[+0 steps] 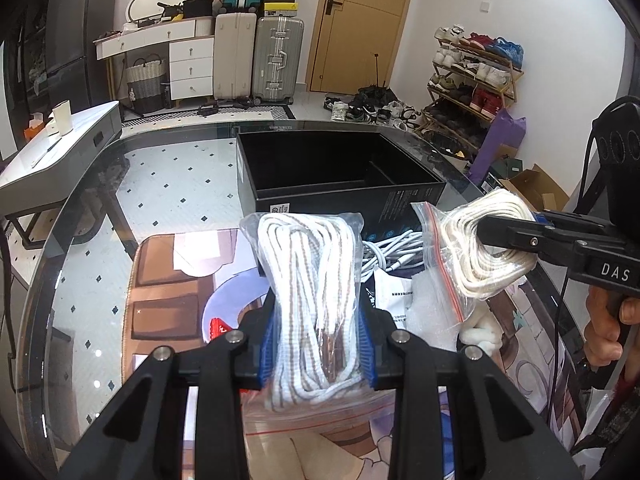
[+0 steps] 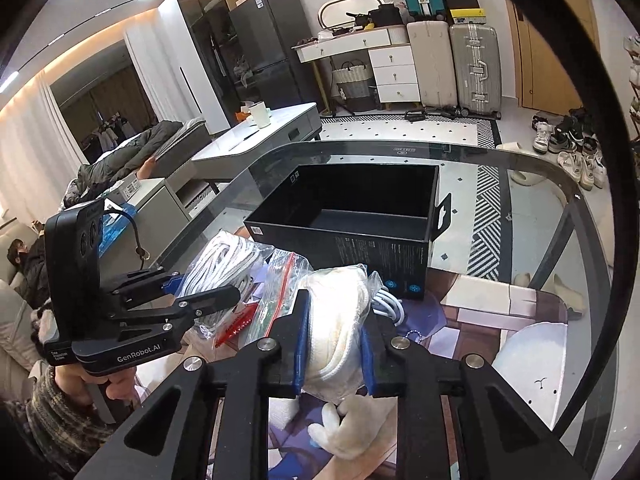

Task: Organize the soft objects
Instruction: 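Lift both rope bags and carry them over the black box with both tools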

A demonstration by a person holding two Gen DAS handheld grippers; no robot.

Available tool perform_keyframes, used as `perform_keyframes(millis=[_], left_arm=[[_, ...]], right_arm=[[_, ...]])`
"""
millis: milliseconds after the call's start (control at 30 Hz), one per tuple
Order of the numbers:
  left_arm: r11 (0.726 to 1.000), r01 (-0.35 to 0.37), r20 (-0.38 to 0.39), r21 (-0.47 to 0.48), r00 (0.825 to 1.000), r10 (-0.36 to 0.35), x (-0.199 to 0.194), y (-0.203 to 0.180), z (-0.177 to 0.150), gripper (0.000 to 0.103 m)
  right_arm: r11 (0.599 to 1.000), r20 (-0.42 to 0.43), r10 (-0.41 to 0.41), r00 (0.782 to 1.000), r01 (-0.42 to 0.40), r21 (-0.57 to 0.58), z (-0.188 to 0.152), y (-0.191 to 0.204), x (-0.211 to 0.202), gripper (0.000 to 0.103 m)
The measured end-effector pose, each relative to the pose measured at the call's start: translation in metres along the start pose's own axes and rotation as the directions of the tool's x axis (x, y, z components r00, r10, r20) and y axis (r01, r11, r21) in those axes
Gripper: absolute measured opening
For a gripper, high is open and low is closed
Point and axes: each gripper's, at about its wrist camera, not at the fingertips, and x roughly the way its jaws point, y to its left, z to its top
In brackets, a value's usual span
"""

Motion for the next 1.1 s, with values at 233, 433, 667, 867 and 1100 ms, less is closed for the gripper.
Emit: perform_keyframes(millis=[233, 433, 667, 867, 1100], left_arm=[[1.0, -0.01, 0.027, 0.013, 1.0, 0.01, -0.013, -0.001, 0.004, 0.032], [0.999, -0.03, 0.044, 0.028, 0.999, 0.029, -0.022, 0.0, 0.01, 0.032], [0.998, -0.048, 0.069, 0.034, 0.997, 0.046, -0.03, -0.002, 0.025, 0.032], [0.998, -0.063, 0.086, 0.031, 0.994, 0.06, -0.03, 0.0, 0.036, 0.032], [0.997, -0.075, 0.109, 0.035, 0.992, 0.071, -0.029, 0.001, 0.048, 0.032]], right_arm=[[0.999, 0.026, -0.033, 0.999, 0.033, -0.006, 0.006, 0.006, -0.014, 0.021], [0.998, 0.055, -0.058, 0.997, 0.06, -0.023, 0.017, 0.017, -0.021, 0.021], [0.998, 0.083, -0.056, 0.995, 0.056, -0.004, 0.033, 0.014, -0.025, 0.021], [0.999, 0.105, -0.048, 0.993, 0.046, 0.016, 0.044, 0.01, -0.027, 0.021], [0.998, 0.101, -0.054, 0.993, 0.051, 0.04, 0.061, 0.005, -0.022, 0.021]])
